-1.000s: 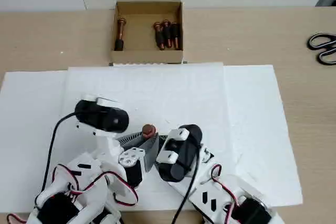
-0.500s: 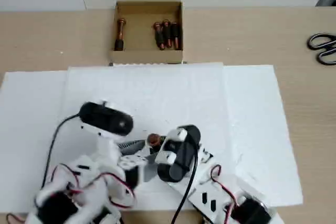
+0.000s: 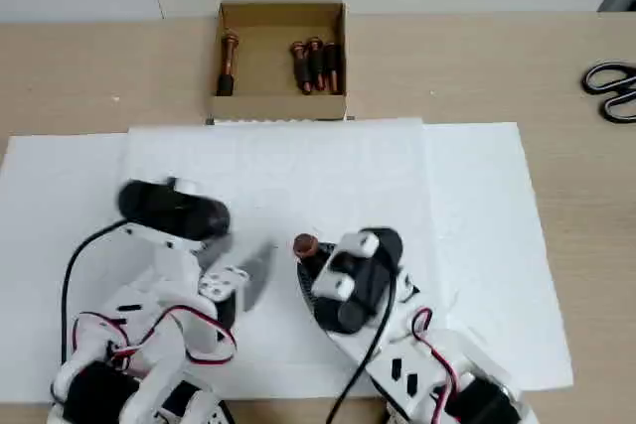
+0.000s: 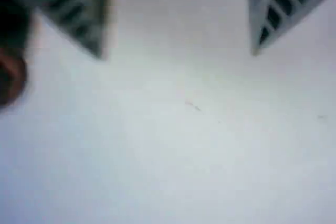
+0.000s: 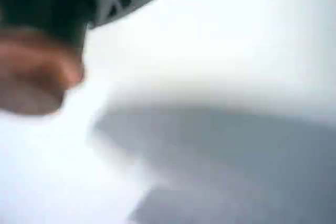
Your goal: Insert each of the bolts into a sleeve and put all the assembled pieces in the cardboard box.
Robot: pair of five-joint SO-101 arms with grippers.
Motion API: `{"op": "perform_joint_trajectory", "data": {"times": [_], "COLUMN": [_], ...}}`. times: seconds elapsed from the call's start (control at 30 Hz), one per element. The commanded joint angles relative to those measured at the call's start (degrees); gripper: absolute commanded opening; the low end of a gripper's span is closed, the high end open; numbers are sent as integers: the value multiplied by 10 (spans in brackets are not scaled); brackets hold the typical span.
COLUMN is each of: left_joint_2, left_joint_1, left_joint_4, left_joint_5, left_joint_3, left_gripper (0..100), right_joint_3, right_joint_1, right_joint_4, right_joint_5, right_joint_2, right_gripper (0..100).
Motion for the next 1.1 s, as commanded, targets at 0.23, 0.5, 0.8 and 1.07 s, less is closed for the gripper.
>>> {"op": "perform_joint_trajectory", "data": {"times": [0.23, 0.5, 0.8, 1.07], "left_joint_2": [-3, -2, -2, -3], "left_joint_1": [-18, -66, -149, -150], "left_joint_4": [-56, -88, -229, -289], "left_joint_5": [-22, -23, -22, -22], "left_joint_3": [-38, 71, 269, 316], "left_gripper": [6, 6, 6, 6], "right_joint_3": [-28, -28, -1, 26], "right_joint_1": [56, 99, 150, 182], "right_joint_4": [-17, -20, -30, -62], "right_joint_5": [-2, -2, -24, -63], "right_joint_2": [-5, -5, -5, -4], "right_gripper": [3, 3, 3, 3]}}
